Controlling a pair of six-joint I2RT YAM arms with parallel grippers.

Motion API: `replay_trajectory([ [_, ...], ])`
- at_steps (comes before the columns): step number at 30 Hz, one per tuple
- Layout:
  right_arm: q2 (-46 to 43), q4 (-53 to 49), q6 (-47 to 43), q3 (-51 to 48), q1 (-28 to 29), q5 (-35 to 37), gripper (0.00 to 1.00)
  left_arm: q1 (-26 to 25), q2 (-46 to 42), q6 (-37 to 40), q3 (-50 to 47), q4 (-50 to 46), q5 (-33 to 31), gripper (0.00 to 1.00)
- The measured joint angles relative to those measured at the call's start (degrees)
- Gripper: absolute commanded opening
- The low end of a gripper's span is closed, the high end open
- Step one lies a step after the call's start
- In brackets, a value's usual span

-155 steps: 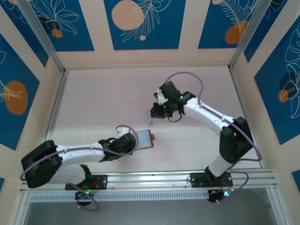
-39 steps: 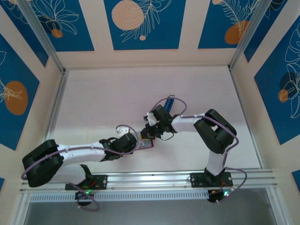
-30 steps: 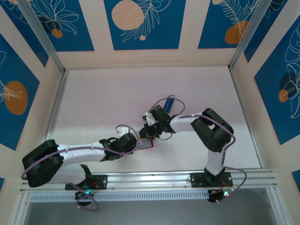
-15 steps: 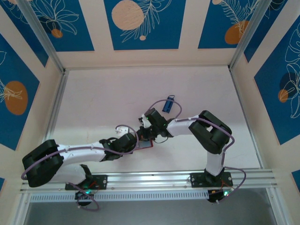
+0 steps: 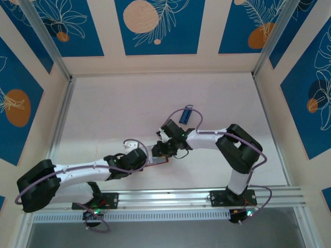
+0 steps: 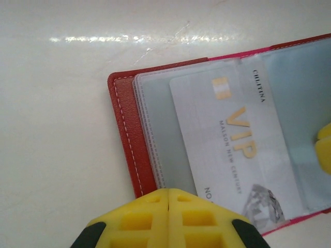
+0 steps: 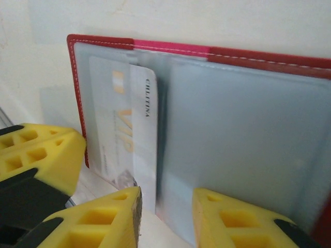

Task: Put the credit cards into the card holder
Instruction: Insert the credit card into the card slot.

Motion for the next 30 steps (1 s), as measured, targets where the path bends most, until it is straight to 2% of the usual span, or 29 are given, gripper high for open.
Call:
replay_trajectory([
  [3, -0.3, -3.6, -1.6, 2.0, -0.9, 0.9, 0.08, 0.0, -2.8, 0.5, -0.7, 0.5, 0.6, 0.06],
  [6, 0.1, -6.5, -2.6, 4.8, -1.1, 2.1, 0.0, 0.0, -4.9, 0.4, -0.8, -0.3, 0.2, 0.06],
  [16, 4.3, -12.6, -4.4, 12.0, 0.1, 5.0, 0.0, 4.9, -7.2, 0.1, -2.3, -3.5, 0.5, 0.06],
  [24, 7.8, -15.8, -4.7, 14.0, 2.4, 6.7, 0.0, 6.5, -1.7, 1.9, -2.4, 0.3, 4.7, 0.06],
  [30, 8.3, -16.4, -4.7, 14.6, 3.2, 6.8, 0.0, 6.7, 1.0, 2.3, -2.4, 2.1, 5.3, 0.05],
])
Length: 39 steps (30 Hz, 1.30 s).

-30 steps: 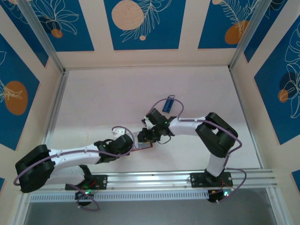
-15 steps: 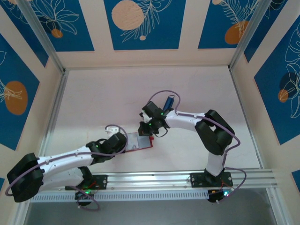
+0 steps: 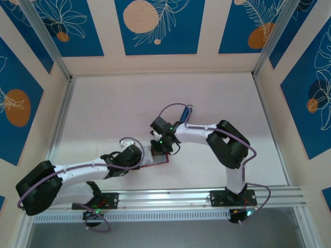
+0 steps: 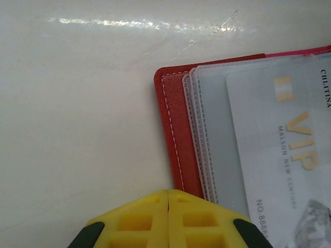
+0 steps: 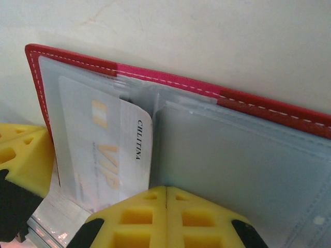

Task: Put the credit cards into the card holder
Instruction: Insert the credit card into the card slot, then close the card holder at the center of the table.

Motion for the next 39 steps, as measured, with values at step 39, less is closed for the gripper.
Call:
replay_trajectory([
  [39, -8.8, -17.0, -2.1, 8.5, -1.2, 18.3, 0.32, 0.0, -0.1, 0.8, 0.0, 0.0, 0.0, 0.05],
])
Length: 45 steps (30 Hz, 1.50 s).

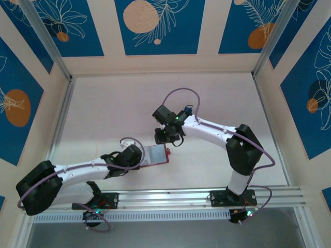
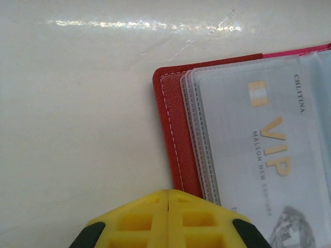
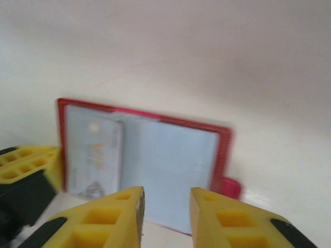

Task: Put the credit cards into the card holder
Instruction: Close the card holder at the center of the table.

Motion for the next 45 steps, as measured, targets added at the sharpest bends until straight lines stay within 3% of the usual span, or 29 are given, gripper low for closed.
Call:
replay_trajectory([
  [9, 6.2, -7.4, -0.4, 0.1, 1.7, 6.6, 0.34, 0.0, 0.0, 0.0, 0.0, 0.0, 0.0, 0.05],
  [17, 7.3, -8.6, -0.1, -0.1, 2.2, 7.0, 0.0, 0.0, 0.8, 0.5, 0.2, 0.3, 0.1, 0.04],
  [32, -4.2, -9.9, -0.7, -2.5, -5.1, 4.8, 0.0, -2.4, 9.2, 3.2, 7.6, -6.5, -2.2, 0.03],
  [40, -4.7, -6.6, -0.4, -2.4, -2.1, -4.0, 0.0, -2.5, 5.9, 1.3, 6.0, -5.9, -2.2, 0.04],
  [45, -1.8, -3.7, 0.7, 1.4, 1.4, -9.2, 0.0, -2.8, 2.7, -0.3, 3.4, -0.7, 0.2, 0.05],
])
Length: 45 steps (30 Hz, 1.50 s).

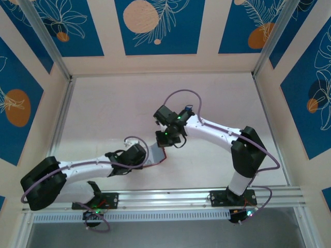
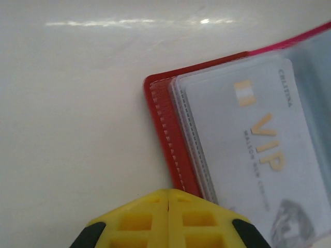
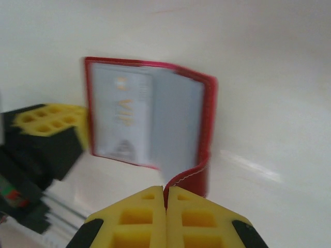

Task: Put the credit cards into the card holder
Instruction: Close the card holder at the center of the table.

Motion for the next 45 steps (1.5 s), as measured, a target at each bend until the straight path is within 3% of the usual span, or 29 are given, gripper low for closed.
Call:
replay_trajectory([
  [15, 8.0, 9.5, 6.3, 4.2, 2.3, -11.4, 0.0, -0.1, -5.5, -3.6, -5.0, 5.4, 1.0, 0.04],
  [25, 14.3, 14.0, 10.0, 4.9, 2.6, -16.2, 0.0, -0.1, -27.7, -6.7, -9.1, -8.4, -3.4, 0.05],
  [32, 20.0, 16.6, 11.1, 9.4, 4.8, -18.8, 0.02, -0.1, -35.8, -7.7, -9.2, -17.3, -5.9, 0.05],
  [38, 26.4, 19.8, 11.6, 13.0, 6.5, -21.2, 0.2, -0.1, -36.0, -8.0, -9.2, -20.1, -6.8, 0.05],
  [41, 26.7, 20.1, 10.9, 13.0, 6.6, -21.6, 0.3, -0.1, -35.6, -7.9, -9.2, -20.4, -6.8, 0.05],
  [45, 24.7, 19.1, 8.8, 13.0, 5.5, -21.6, 0.36, -0.1, -34.5, -7.8, -9.2, -20.6, -6.8, 0.06],
])
